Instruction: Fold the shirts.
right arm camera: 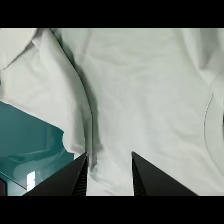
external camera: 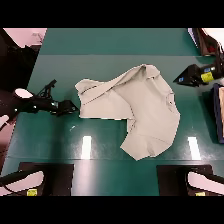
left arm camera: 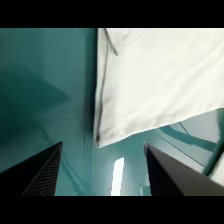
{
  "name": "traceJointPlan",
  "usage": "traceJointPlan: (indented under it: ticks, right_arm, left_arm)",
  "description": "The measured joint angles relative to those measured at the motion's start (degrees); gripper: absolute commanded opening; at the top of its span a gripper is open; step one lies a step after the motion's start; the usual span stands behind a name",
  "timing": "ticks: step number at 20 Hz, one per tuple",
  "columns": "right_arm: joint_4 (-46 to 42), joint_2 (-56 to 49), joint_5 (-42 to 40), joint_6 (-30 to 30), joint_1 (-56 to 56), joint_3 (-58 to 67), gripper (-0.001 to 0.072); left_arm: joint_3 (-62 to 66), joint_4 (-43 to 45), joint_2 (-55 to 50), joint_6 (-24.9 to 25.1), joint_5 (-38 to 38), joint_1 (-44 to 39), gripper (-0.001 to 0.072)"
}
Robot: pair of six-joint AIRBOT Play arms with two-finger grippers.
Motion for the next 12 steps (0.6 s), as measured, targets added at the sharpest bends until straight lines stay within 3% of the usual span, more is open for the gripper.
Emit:
traceJointPlan:
  ticks: [7,8,9,10,12]
  right_arm:
    - [0.04,13.07,-2.69,-0.02,-3.98,-14.88,0.0302]
    - [0.09,15.1,-2.84,-0.04,-5.09,-16.92,0.0302]
    - [-0.02,17.0,-2.99,-0.04,-6.36,-18.8,0.0302]
    - [0.07,18.97,-3.15,-0.04,-7.8,-20.79,0.0302]
    - [-0.04,22.75,-3.17,-0.04,-11.39,-25.27,0.0304]
  left_arm:
    - [-1.01,-5.81,-5.77,0.61,3.61,-5.33,0.0593]
    - [-0.7,-6.25,-6.21,0.5,4.04,-5.55,0.045]
    - [-0.24,-6.16,-6.62,0.5,5.29,-5.81,0.0216]
    - [0.15,-5.53,-7.08,0.52,6.36,-5.9,0.0031]
    - [1.42,-5.25,-7.32,0.52,6.4,-6.08,0.0025]
